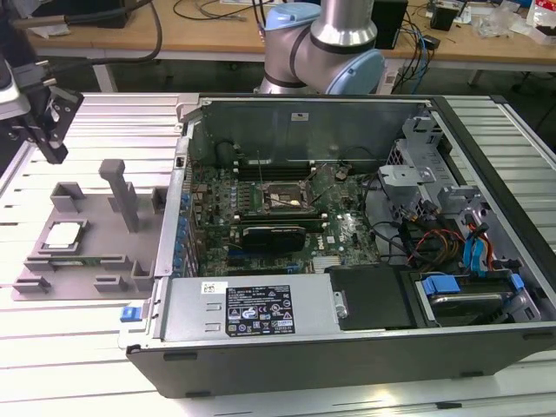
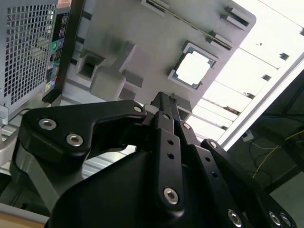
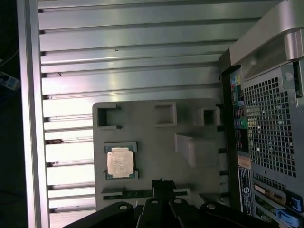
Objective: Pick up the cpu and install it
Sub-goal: 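Reach for the cpu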
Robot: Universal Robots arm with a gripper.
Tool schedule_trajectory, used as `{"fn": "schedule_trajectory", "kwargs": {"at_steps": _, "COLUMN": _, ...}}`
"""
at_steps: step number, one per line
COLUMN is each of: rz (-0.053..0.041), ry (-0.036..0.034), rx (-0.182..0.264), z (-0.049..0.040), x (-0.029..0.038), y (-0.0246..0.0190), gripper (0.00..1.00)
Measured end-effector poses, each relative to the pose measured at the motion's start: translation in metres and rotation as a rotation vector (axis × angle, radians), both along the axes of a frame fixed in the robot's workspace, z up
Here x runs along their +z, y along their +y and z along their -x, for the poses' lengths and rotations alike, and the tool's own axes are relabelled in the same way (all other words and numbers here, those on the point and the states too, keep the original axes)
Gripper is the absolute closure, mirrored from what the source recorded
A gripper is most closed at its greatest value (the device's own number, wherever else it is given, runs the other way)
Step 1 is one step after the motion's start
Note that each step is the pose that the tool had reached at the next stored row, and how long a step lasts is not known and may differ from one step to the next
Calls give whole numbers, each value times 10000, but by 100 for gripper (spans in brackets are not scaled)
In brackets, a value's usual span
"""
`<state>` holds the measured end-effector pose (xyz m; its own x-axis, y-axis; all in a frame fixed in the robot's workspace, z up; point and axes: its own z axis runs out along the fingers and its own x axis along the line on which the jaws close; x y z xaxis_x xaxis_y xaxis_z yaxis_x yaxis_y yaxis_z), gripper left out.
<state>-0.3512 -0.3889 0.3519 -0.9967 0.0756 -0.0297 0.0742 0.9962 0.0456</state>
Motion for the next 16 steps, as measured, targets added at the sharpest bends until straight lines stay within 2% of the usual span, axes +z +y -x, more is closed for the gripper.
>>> {"fn": "schedule_trajectory", "kwargs": {"at_steps": 6, "rz": 1, "ry": 2, "rx": 0, "z": 39, "x": -73, "y": 0, "gripper": 89}}
{"fn": "schedule_trajectory", "kwargs": {"at_steps": 8, "rz": 1, "ry": 1, "rx": 1, "z": 47, "x": -118, "y": 0, "gripper": 89}}
{"fn": "schedule_trajectory", "kwargs": {"at_steps": 16, "rz": 1, "ry": 2, "rx": 1, "z": 95, "x": -205, "y": 0, "gripper": 89}}
